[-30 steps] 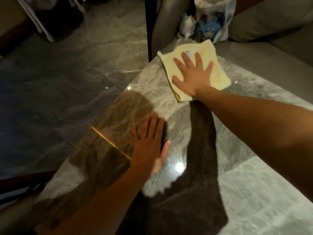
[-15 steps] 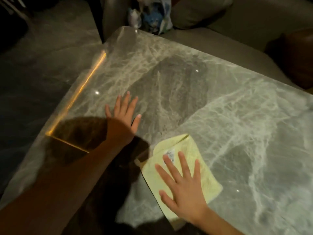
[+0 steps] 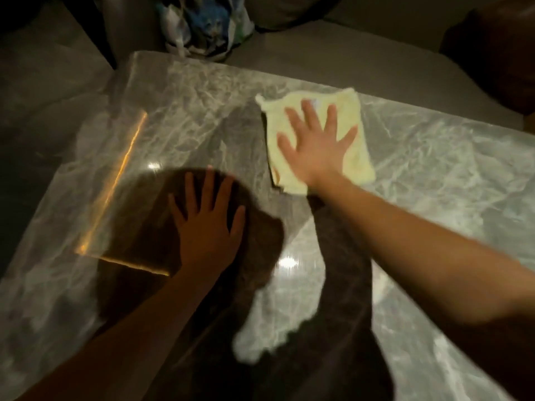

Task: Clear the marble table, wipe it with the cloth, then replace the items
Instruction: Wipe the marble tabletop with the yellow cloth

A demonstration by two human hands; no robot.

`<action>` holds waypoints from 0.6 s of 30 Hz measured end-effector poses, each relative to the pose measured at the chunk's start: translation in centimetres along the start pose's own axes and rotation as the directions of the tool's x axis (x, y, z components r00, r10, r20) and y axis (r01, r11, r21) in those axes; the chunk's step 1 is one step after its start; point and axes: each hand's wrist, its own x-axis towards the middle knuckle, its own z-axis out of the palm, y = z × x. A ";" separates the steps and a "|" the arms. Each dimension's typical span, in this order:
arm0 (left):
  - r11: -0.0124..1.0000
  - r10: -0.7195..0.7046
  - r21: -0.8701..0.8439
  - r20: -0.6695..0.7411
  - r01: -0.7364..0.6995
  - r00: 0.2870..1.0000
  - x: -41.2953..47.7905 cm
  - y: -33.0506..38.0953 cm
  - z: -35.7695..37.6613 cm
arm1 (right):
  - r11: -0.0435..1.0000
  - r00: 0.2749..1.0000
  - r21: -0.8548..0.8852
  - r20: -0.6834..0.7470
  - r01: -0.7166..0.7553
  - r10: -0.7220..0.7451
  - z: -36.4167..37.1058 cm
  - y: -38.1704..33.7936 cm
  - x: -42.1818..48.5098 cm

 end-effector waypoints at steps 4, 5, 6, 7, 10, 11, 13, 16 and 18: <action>0.999 -0.006 0.033 0.002 0.006 1.000 0.3 -0.1 0.1 | 0.998 0.999 -0.011 -0.003 -0.054 0.054 -1.3 0.2 8.0; 0.999 -0.007 0.034 0.012 0.006 1.000 0.3 -0.1 0.0 | 0.998 0.998 -0.002 -0.004 -0.061 0.061 -1.5 0.1 8.6; 0.999 -0.007 0.034 0.021 0.006 1.000 0.2 -0.1 0.0 | 0.998 0.998 0.007 -0.004 -0.061 0.061 -1.6 0.0 8.7; 0.999 -0.009 0.033 0.029 0.008 1.000 0.2 -0.1 -0.1 | 0.999 0.999 0.003 -0.005 -0.048 0.048 -1.6 0.1 8.4; 1.000 -0.017 0.026 0.045 0.016 0.999 0.4 -0.1 -0.4 | 0.999 0.999 -0.042 0.013 0.030 -0.030 -1.4 0.4 6.2; 1.000 -0.010 0.027 0.048 0.009 0.999 0.5 -0.1 -0.4 | 0.997 0.998 -0.050 0.030 0.054 -0.052 -1.4 0.5 4.9; 1.000 0.008 0.022 0.051 -0.009 0.999 0.5 -0.3 -0.5 | 0.995 0.995 -0.043 0.056 0.087 -0.084 -1.0 0.8 0.9; 0.999 0.017 0.034 0.003 -0.017 1.000 0.3 -0.3 -0.3 | 0.985 0.984 -0.021 0.027 0.174 -0.173 1.0 2.0 -8.9; 1.000 -0.003 0.030 -0.032 0.004 0.999 0.4 -0.2 -0.3 | 0.973 0.973 -0.025 0.006 0.231 -0.231 2.1 2.8 -17.0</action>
